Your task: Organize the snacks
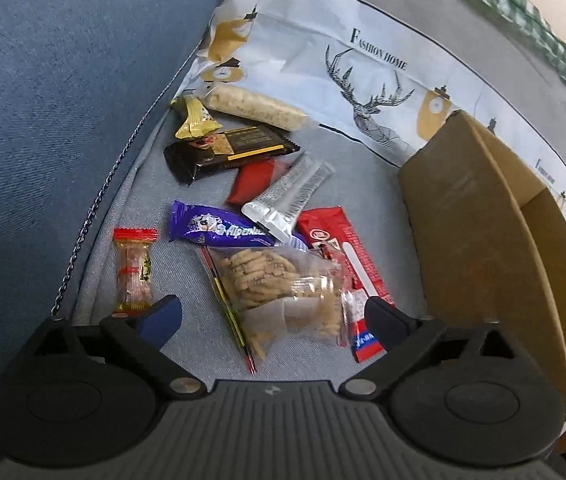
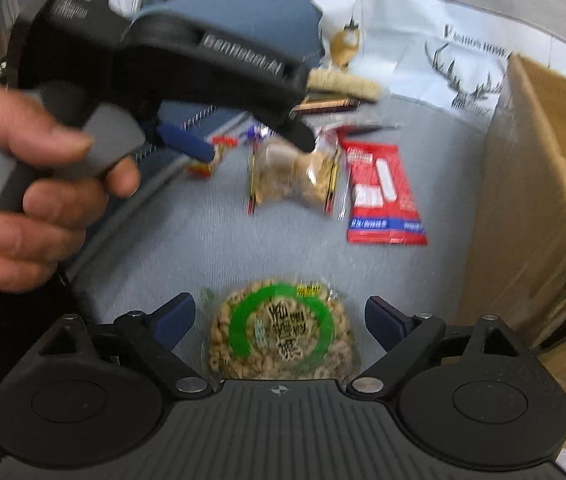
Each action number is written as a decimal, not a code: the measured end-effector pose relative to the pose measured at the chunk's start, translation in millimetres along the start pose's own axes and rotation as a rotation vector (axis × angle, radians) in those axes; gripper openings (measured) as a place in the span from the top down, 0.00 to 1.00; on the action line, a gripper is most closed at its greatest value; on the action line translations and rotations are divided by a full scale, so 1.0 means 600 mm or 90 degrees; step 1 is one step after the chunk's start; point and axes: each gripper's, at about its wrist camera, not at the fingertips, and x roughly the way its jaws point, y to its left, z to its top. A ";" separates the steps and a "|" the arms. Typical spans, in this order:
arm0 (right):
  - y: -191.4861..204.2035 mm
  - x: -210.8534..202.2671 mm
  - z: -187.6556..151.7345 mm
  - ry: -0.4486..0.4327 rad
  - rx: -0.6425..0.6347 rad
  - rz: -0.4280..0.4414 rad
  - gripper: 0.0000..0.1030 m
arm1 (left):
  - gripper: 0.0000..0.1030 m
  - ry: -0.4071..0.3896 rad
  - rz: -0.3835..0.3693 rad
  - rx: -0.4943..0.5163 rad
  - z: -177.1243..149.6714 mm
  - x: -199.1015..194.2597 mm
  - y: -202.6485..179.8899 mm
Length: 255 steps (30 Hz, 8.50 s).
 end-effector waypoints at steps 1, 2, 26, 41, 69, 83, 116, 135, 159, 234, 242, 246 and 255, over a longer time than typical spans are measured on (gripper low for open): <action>0.002 0.003 -0.001 0.006 -0.003 0.000 0.10 | 0.01 0.003 0.002 0.000 0.001 0.004 0.000; 0.003 0.006 -0.002 0.011 -0.006 0.001 0.10 | 0.01 0.006 0.006 0.001 0.001 0.007 -0.001; 0.003 0.015 -0.006 0.019 -0.034 -0.009 0.19 | 0.31 0.000 0.051 0.073 -0.005 0.044 -0.032; -0.004 0.001 0.007 -0.013 -0.007 -0.035 0.19 | 0.47 0.168 -0.044 0.015 -0.027 -0.037 0.016; 0.001 0.020 0.003 0.022 -0.001 -0.017 0.15 | 0.04 0.116 0.053 0.182 -0.024 0.030 -0.058; 0.001 0.002 0.006 -0.027 -0.002 -0.031 0.20 | 0.42 0.102 0.009 0.127 -0.023 0.004 -0.040; 0.018 -0.038 0.005 -0.071 -0.031 -0.062 0.21 | 0.43 -0.067 -0.050 0.140 -0.031 -0.089 -0.048; -0.100 -0.258 0.036 -0.310 0.002 -0.204 0.21 | 0.43 -0.209 -0.133 0.159 -0.090 -0.204 -0.072; -0.278 -0.245 -0.011 -0.353 0.227 -0.270 0.21 | 0.43 -0.239 -0.066 0.120 -0.087 -0.215 -0.117; -0.306 -0.331 -0.106 -0.338 0.325 -0.409 0.35 | 0.62 -0.171 -0.338 0.429 -0.135 -0.172 -0.285; -0.236 -0.316 -0.086 -0.361 0.245 -0.401 0.31 | 0.66 -0.246 -0.362 0.335 -0.142 -0.182 -0.250; -0.225 -0.303 -0.072 -0.367 0.233 -0.405 0.32 | 0.66 -0.218 -0.345 0.272 -0.114 -0.165 -0.238; -0.211 -0.291 -0.039 -0.373 0.264 -0.360 0.39 | 0.69 -0.166 -0.332 0.269 -0.081 -0.166 -0.198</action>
